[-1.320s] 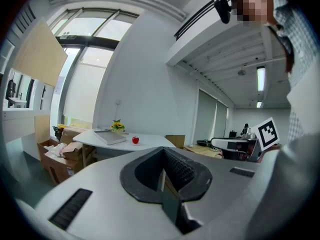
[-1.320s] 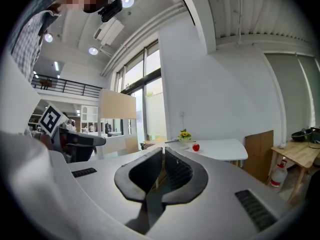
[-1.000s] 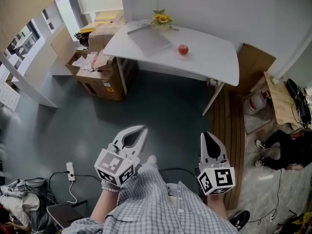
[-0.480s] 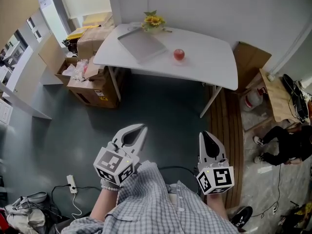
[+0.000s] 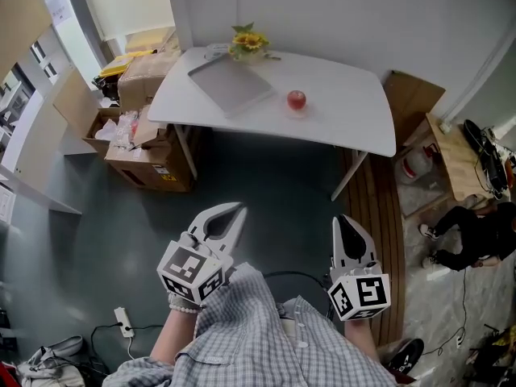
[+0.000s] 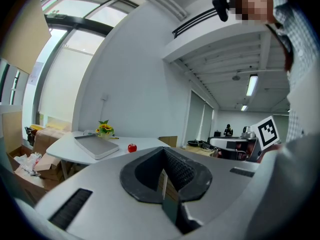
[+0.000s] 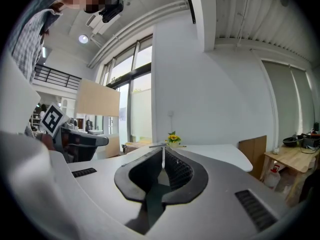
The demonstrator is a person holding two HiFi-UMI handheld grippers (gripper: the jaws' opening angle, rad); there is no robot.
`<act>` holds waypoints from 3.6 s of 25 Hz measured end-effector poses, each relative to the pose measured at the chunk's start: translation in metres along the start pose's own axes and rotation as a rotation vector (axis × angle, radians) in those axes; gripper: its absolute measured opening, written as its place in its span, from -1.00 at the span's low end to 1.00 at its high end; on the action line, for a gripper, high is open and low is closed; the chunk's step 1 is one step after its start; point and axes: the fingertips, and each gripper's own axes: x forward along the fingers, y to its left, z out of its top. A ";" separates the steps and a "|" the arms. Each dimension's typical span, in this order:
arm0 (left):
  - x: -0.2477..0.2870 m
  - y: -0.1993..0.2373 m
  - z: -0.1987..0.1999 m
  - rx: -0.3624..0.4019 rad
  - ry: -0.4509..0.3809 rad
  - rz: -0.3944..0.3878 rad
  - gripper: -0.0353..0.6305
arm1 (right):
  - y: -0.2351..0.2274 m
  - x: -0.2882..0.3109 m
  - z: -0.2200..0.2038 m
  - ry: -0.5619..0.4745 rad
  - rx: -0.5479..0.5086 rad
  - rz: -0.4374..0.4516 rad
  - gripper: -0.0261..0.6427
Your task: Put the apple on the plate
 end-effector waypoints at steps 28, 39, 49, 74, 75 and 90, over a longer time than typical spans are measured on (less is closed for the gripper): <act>0.083 0.073 0.016 -0.017 0.005 0.108 -0.87 | -0.052 0.129 0.004 0.023 -0.001 0.088 -0.83; 0.169 0.106 0.036 -0.050 0.010 0.153 -0.87 | -0.113 0.215 0.011 0.052 -0.020 0.149 -0.83; 0.240 0.125 0.046 -0.087 0.015 0.204 -0.87 | -0.163 0.279 0.011 0.079 -0.032 0.212 -0.83; 0.346 0.215 0.030 -0.134 0.191 0.095 -0.87 | -0.202 0.372 -0.026 0.221 -0.022 0.073 -0.83; 0.351 0.220 0.028 -0.140 0.206 0.084 -0.87 | -0.203 0.378 -0.027 0.230 -0.021 0.066 -0.83; 0.407 0.295 -0.004 -0.173 0.383 -0.032 -0.86 | -0.211 0.447 -0.075 0.415 0.012 -0.080 -0.83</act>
